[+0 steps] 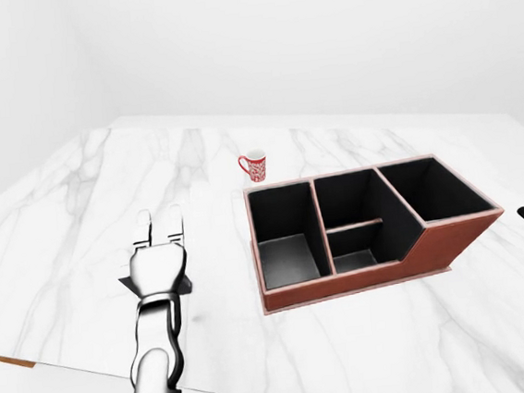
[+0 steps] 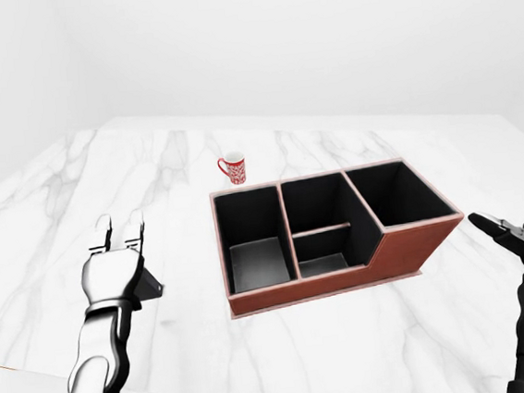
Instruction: Pick up the book and place it in the left compartment of the caddy.
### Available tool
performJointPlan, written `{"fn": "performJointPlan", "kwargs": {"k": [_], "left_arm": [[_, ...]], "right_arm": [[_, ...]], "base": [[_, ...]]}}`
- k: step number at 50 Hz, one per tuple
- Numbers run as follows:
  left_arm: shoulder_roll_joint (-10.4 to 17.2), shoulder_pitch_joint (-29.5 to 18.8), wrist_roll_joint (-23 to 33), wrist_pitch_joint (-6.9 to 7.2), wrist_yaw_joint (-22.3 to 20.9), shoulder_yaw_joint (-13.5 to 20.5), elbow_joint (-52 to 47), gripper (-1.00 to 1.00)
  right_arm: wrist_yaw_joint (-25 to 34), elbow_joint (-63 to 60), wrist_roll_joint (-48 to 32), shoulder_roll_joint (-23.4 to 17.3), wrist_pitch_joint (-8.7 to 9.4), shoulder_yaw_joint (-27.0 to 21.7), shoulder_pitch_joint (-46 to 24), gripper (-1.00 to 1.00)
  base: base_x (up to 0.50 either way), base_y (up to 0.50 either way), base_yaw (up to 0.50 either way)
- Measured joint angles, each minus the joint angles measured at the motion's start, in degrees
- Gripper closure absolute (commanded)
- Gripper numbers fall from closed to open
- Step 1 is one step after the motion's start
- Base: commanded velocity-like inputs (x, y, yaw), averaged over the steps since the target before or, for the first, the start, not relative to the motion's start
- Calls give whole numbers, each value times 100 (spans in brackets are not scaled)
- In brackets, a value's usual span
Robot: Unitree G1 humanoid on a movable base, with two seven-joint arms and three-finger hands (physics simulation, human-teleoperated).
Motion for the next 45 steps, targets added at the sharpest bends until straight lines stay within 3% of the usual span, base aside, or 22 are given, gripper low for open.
{"fn": "performJointPlan", "kwargs": {"k": [26, 45], "left_arm": [[619, -747, -856, 0, -139, 272, 1425, -100], [1036, -1659, -1787, 0, 494, 79, 3324, -100]], "right_arm": [[19, 20, -21, -10, -32, -4, -1, -100], [23, 54, -17, -17, -59, 9, -8, -100]], "base": [[0, 0, 0], [0, 0, 0]]}}
